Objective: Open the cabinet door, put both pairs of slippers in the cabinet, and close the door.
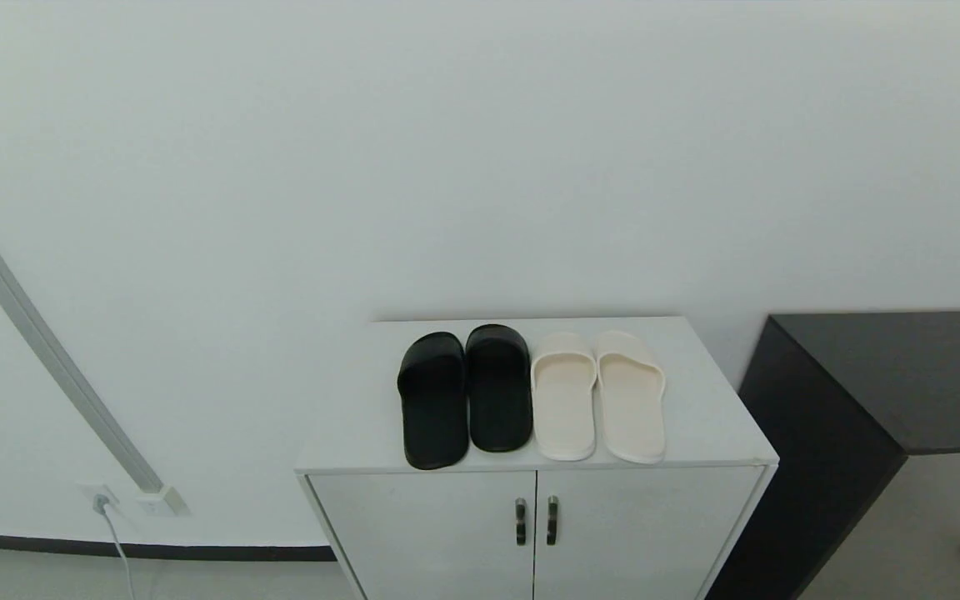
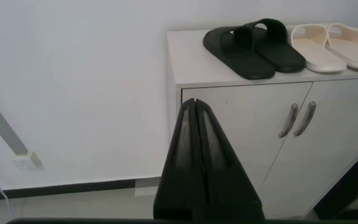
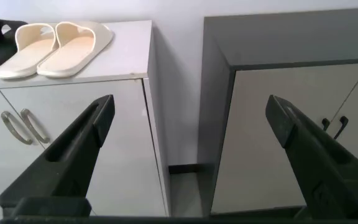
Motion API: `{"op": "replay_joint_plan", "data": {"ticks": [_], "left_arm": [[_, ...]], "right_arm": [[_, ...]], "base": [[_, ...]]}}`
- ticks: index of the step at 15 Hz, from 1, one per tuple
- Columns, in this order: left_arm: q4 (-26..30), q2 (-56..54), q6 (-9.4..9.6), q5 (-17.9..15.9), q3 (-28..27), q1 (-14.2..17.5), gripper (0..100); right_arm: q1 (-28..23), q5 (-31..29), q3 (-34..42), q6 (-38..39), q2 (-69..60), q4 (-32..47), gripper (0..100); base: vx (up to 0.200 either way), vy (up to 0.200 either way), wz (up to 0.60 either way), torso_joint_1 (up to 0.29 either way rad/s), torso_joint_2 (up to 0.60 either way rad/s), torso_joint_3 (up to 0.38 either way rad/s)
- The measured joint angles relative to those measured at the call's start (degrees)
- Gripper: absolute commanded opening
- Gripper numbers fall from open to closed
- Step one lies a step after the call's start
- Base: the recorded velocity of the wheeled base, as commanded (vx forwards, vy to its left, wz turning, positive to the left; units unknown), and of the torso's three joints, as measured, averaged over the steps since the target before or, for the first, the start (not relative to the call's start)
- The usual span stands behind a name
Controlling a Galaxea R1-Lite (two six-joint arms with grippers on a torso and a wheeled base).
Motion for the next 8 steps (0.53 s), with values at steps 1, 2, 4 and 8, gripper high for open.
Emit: {"op": "replay_joint_plan", "data": {"ticks": [1, 2, 4, 8], "left_arm": [[0.02, 0.00, -0.02, 0.00, -0.01, 0.00, 0], [0.02, 0.00, -0.02, 0.00, 0.00, 0.00, 0], [0.02, 0.00, 0.00, 0.00, -0.01, -0.05, 0], [0.05, 0.00, 0.00, -0.02, 0.00, -0.05, 0]], "right_arm": [[0.04, 0.02, -0.17, 0.45, 0.16, -0.09, 100], [0.29, 0.06, -1.66, 2.10, 0.77, -0.28, 100], [1.26, 0.57, -8.52, 5.94, 4.30, 0.94, 100], [3.30, 5.46, -14.95, 4.82, 21.11, 1.07, 100]], "base": [[0.000, 0.000, 0.00, 0.000, 0.00, 0.000], [0.000, 0.000, 0.00, 0.000, 0.00, 0.000], [0.000, 0.000, 0.00, 0.000, 0.00, 0.000], [0.000, 0.000, 0.00, 0.000, 0.00, 0.000]]}}
